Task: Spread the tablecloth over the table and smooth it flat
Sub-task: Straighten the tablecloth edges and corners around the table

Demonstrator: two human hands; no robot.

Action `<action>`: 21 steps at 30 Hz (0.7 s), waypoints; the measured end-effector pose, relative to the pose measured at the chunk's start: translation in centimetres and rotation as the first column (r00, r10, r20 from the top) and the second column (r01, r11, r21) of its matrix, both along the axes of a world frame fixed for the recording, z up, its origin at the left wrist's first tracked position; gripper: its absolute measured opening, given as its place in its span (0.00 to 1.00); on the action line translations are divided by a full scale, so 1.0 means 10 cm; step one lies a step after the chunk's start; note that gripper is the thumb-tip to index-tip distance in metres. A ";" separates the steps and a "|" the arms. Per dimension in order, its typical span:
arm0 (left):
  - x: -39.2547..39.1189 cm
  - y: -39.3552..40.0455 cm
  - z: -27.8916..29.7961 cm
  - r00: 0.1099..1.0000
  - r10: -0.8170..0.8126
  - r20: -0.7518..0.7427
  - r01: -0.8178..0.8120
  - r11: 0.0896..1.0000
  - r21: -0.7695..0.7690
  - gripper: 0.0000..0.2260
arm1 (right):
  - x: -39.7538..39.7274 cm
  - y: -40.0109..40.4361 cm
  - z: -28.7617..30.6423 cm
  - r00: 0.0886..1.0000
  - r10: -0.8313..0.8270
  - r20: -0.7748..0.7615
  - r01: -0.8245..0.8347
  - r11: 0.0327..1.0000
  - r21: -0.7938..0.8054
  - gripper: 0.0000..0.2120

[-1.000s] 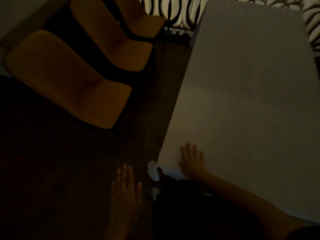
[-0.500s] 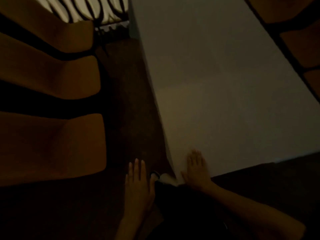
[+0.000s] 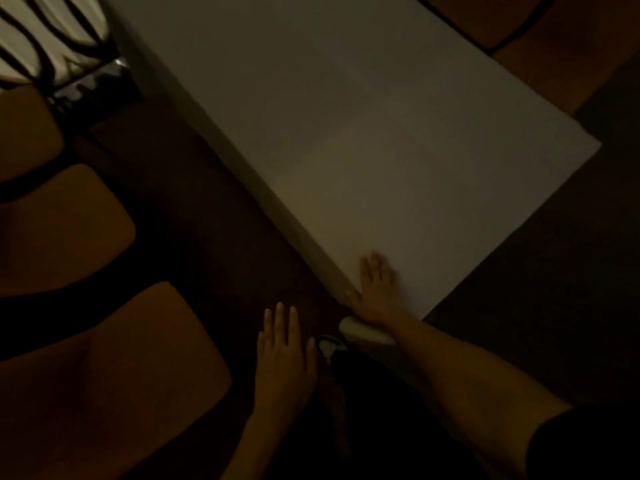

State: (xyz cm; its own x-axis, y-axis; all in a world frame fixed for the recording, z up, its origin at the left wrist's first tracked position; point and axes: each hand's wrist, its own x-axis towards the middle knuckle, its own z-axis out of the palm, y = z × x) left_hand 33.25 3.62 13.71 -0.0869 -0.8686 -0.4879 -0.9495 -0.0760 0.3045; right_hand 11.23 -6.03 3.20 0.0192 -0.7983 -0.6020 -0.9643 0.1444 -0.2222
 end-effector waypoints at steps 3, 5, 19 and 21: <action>0.19 -0.04 -0.04 0.988 -0.152 0.001 0.152 0.988 0.006 0.33 | 0.03 0.64 -0.01 0.995 -0.094 -0.019 0.094 0.995 0.019 0.43; 0.28 -0.10 -0.07 0.974 -0.225 -0.001 0.225 0.974 -0.017 0.37 | 0.07 1.07 0.03 0.988 -0.148 -0.044 0.149 0.988 0.037 0.45; -0.21 -1.28 -0.56 0.741 -0.663 0.108 0.670 0.741 -0.046 0.39 | 0.61 0.62 0.33 0.953 -0.304 0.000 0.302 0.949 -0.090 0.39; -0.30 -1.50 -0.72 0.718 -0.686 0.117 0.695 0.717 -0.053 0.41 | 0.56 0.37 0.22 0.951 -0.308 0.032 0.310 0.947 -0.080 0.40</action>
